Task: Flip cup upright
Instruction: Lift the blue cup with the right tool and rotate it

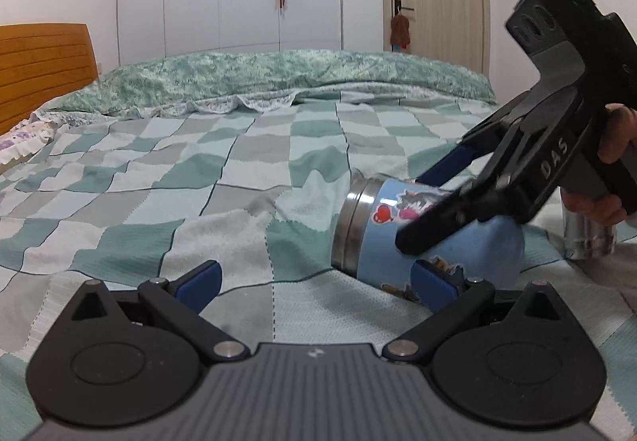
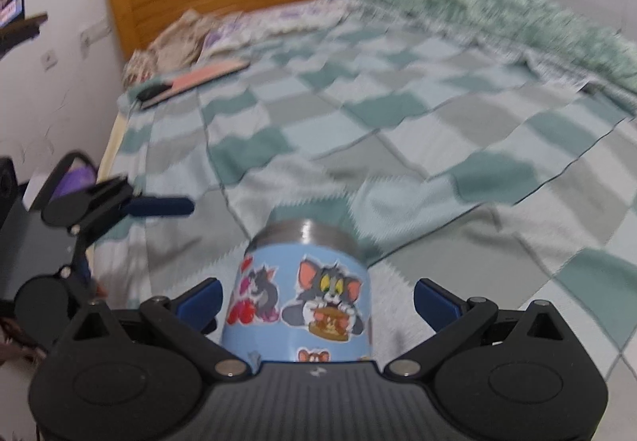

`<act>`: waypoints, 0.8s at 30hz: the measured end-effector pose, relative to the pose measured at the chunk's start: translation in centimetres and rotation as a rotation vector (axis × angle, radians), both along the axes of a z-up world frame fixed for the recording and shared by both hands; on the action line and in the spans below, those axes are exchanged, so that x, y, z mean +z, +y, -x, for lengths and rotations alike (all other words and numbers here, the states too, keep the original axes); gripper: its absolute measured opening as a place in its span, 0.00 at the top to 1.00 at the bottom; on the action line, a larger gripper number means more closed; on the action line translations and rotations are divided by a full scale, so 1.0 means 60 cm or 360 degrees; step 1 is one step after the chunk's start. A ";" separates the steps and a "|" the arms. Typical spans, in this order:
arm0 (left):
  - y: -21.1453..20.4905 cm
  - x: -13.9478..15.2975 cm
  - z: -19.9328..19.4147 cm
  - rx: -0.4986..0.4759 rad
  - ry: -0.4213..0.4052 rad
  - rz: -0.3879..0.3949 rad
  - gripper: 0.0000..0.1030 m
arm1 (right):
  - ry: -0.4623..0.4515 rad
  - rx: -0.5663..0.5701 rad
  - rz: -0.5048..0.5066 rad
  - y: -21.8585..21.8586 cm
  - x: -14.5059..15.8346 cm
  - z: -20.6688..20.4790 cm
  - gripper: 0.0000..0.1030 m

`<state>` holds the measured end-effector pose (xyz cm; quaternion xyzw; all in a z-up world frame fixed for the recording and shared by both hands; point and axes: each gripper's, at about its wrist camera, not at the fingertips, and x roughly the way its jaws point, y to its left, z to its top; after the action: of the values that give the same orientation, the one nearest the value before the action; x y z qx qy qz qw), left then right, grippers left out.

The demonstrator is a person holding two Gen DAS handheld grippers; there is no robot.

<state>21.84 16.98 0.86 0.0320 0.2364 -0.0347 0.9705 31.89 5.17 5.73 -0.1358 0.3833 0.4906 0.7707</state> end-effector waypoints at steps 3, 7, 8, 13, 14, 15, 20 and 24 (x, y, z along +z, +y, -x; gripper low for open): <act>0.002 -0.006 -0.005 0.0000 0.0039 -0.0022 0.00 | 0.0113 0.0021 0.0017 0.012 -0.019 -0.010 0.16; 0.004 -0.012 -0.006 -0.0008 0.0069 -0.0039 0.00 | 0.0247 0.0005 0.0095 0.027 -0.044 -0.016 0.18; 0.005 -0.013 -0.005 -0.0001 0.0071 -0.0039 0.00 | 0.0252 -0.0012 0.0099 0.029 -0.047 -0.016 0.19; 0.010 -0.005 0.013 0.0009 0.0055 -0.0016 0.00 | 0.0221 -0.0096 0.0082 0.019 -0.031 0.004 0.19; 0.010 -0.001 0.018 0.0007 0.0049 -0.0012 0.00 | 0.0228 -0.0120 0.0071 0.013 -0.026 0.010 0.19; 0.009 0.004 0.024 0.0006 0.0039 -0.0011 0.00 | 0.0230 -0.0135 0.0062 0.010 -0.019 0.014 0.19; 0.001 0.032 0.067 -0.0004 -0.0011 -0.0004 0.00 | 0.0238 -0.0217 0.0000 -0.015 0.018 0.054 0.19; -0.011 0.058 0.110 -0.0026 -0.0063 -0.0003 0.00 | 0.0237 -0.0269 -0.0061 -0.040 0.048 0.102 0.19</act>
<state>15.23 16.32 4.32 0.0356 0.2170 -0.0416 0.9746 25.79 2.79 8.61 -0.0515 0.4401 0.4397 0.7812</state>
